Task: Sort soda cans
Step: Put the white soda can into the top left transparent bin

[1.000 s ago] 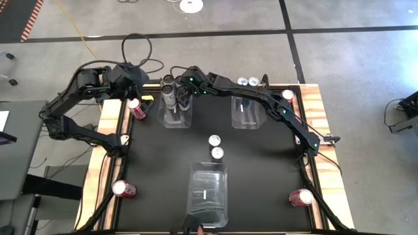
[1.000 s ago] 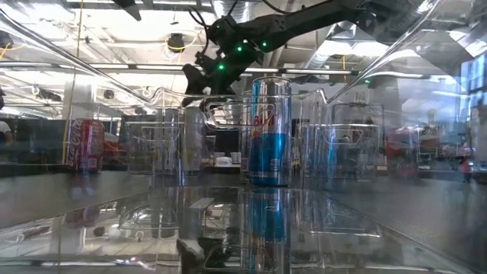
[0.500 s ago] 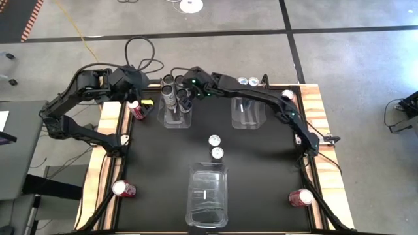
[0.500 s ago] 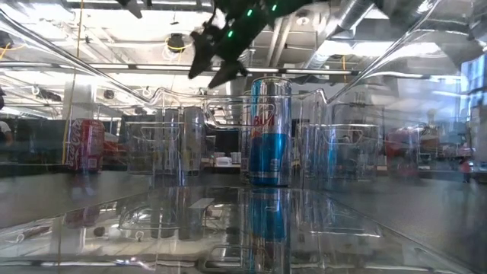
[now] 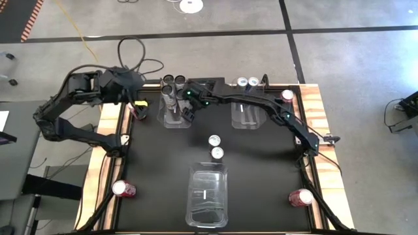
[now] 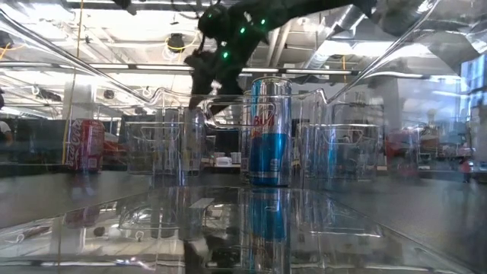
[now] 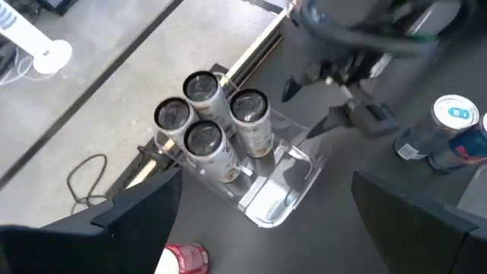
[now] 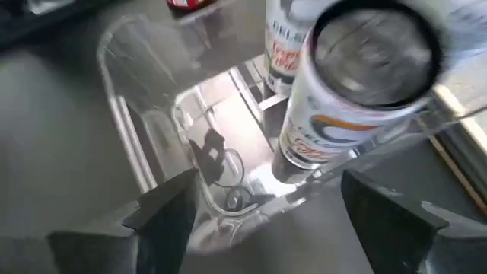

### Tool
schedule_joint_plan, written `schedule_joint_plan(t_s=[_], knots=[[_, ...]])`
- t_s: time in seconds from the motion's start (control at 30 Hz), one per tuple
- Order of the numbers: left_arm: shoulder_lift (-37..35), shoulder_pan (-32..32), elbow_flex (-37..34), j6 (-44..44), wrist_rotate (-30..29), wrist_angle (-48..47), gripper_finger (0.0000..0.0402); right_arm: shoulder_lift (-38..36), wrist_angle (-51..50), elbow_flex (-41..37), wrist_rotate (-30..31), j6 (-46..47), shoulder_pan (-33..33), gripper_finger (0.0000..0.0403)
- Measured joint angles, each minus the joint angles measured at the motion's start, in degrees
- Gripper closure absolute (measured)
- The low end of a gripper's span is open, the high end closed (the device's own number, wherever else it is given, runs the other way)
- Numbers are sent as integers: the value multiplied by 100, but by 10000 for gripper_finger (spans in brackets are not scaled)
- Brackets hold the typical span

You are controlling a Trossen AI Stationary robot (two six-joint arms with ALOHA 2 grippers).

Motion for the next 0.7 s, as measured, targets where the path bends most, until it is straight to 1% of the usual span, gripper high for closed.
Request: schedule_joint_plan(t_s=[0.13, 0.27, 0.37, 0.47, 0.63, 0.7], knots=[[-501, 0, -786, -419, -37, 159, 24, 106, 394, -17, 16, 18, -100, 104], [-1010, 0, -1667, -857, -33, 475, 24, 148, 307, -12, -1, 87, -279, 126], [-1282, -2, -2245, -1148, -35, 700, 24, 239, 274, -24, -49, 55, -363, 129], [-1458, -2, -2720, -1357, -12, 879, 24, 297, 416, -9, -275, 42, -415, 129], [-1580, -4, -3266, -1568, 7, 1152, 24, 417, 371, -27, -353, -117, -416, 129], [-1594, -4, -3420, -1580, 5, 1211, 24, 426, 584, -19, -345, -195, -415, 129]])
